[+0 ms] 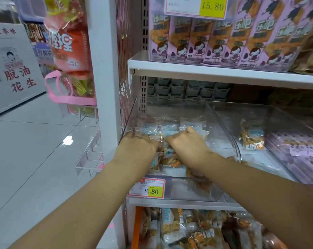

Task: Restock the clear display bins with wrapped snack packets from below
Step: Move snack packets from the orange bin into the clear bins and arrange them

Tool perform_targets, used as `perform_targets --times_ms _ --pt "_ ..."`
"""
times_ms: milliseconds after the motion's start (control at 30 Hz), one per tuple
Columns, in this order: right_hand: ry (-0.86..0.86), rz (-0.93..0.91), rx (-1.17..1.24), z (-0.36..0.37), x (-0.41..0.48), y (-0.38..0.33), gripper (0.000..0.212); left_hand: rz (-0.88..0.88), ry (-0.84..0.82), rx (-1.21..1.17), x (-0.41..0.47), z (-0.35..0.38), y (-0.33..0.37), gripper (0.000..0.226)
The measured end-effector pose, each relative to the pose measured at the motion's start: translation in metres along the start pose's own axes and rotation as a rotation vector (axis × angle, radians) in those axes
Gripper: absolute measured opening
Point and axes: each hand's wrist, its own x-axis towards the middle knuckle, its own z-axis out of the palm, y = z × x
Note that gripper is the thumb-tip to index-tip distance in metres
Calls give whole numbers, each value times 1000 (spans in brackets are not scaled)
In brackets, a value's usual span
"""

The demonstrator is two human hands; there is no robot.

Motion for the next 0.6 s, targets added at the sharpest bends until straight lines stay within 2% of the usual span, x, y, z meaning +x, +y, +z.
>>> perform_targets --times_ms 200,333,400,500,600 --pt "-45 95 98 4 11 3 33 -9 -11 -18 0 -1 0 51" --pt "-35 115 149 3 10 4 48 -14 -18 7 -1 -2 1 50" --pt "-106 79 122 -1 11 7 54 -12 -27 7 -2 -2 1 50" --pt "-288 102 211 -4 14 13 65 -10 -22 -10 -1 -2 1 51" --pt "-281 127 216 -2 19 14 68 -10 -19 -10 -1 -2 1 50"
